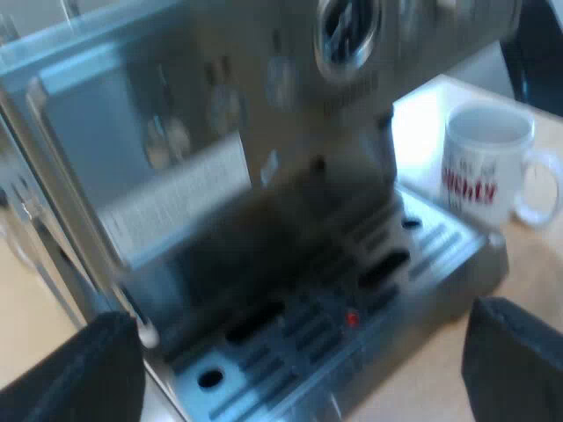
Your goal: Grind coffee beans and then tamp
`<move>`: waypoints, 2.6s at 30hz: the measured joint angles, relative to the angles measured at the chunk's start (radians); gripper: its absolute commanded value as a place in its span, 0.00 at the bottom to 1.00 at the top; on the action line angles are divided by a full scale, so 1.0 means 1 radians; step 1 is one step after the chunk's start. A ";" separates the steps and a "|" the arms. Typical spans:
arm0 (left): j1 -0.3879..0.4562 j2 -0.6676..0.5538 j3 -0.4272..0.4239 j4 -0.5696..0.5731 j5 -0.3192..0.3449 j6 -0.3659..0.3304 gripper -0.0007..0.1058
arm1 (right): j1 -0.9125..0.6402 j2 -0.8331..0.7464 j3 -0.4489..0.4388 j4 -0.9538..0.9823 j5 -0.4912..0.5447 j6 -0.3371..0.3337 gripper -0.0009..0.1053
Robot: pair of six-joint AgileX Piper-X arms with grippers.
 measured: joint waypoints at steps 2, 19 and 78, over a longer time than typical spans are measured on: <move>0.000 0.000 -0.027 0.007 0.000 0.000 0.78 | -0.038 0.000 0.000 0.005 -0.001 0.004 0.66; 0.202 0.000 -0.054 0.018 0.022 -0.003 0.78 | -0.405 -0.123 0.000 0.113 -0.058 -0.019 0.66; 0.341 -0.560 -0.105 0.485 -0.007 -0.092 0.78 | -1.013 -0.918 0.047 0.537 -0.263 -0.308 0.66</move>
